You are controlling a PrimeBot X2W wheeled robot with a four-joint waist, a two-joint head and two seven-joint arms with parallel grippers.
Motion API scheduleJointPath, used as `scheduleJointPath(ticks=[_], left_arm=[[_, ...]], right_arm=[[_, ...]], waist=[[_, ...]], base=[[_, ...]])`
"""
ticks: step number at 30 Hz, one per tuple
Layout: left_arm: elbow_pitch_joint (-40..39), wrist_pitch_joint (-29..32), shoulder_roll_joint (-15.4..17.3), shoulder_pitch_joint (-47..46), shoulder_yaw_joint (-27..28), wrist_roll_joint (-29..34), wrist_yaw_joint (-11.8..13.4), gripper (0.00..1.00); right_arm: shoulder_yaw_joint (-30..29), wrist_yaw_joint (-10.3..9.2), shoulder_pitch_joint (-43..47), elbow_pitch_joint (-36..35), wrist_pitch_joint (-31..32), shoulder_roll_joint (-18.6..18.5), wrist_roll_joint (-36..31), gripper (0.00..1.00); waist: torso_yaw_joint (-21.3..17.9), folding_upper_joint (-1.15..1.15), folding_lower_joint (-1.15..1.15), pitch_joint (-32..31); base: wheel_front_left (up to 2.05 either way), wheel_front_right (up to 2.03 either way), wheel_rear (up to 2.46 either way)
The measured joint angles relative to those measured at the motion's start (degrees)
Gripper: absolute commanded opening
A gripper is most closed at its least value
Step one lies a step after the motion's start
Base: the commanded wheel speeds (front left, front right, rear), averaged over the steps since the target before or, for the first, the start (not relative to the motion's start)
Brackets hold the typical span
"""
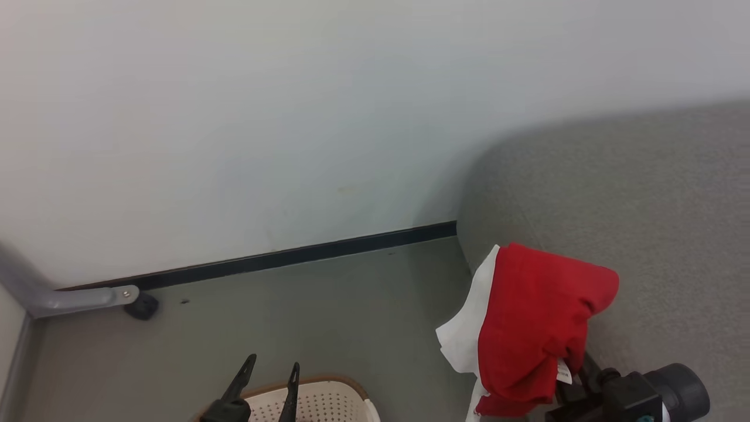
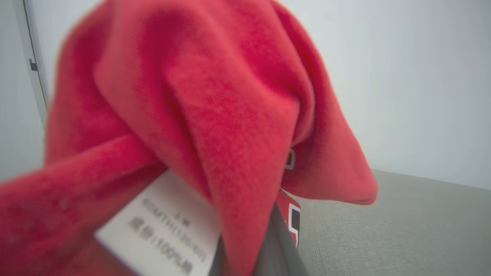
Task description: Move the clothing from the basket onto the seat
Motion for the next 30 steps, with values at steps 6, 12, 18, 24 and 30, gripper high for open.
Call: scheduleJointPath(ticks=[6,12,18,24,30], left_arm=[[-0.96,0.0,-0.53,-0.23,-0.33,1.8,-0.73,1.0],[-2.85,0.0,-0.99,-2.05,-0.81,2.85,-1.23,1.0],[-3.07,0.0,-0.82,-3.0,-0.76,3.55,-2.11,1.0],[-2.59,0.0,-1.04,-3.78,-1.05,4.76,-2.76,1.0],[-2.1,0.0,-1.26,-3.83,-0.99,5.12,-3.2,1.0]], right_arm=[[-1.3,-0.52,0.57,-1.42,0.0,-0.34,0.01,0.0],[-2.81,-1.3,2.18,-3.04,0.0,-0.63,0.04,0.0],[-4.09,-1.97,2.14,-3.46,0.0,0.16,0.33,0.0],[-5.15,-2.05,2.18,-3.66,0.0,0.52,0.46,0.0],[-6.11,-2.5,2.32,-4.5,0.0,0.52,0.45,0.0]], waist=[[-4.79,0.0,0.0,0.81],[-8.69,0.0,0.0,2.61],[-11.87,0.0,0.0,4.77],[-14.45,0.0,0.0,5.98],[-14.99,0.0,0.0,6.25]], base=[[0.0,0.0,0.0],[0.0,0.0,0.0],[0.0,0.0,0.0],[0.0,0.0,0.0],[0.0,0.0,0.0]])
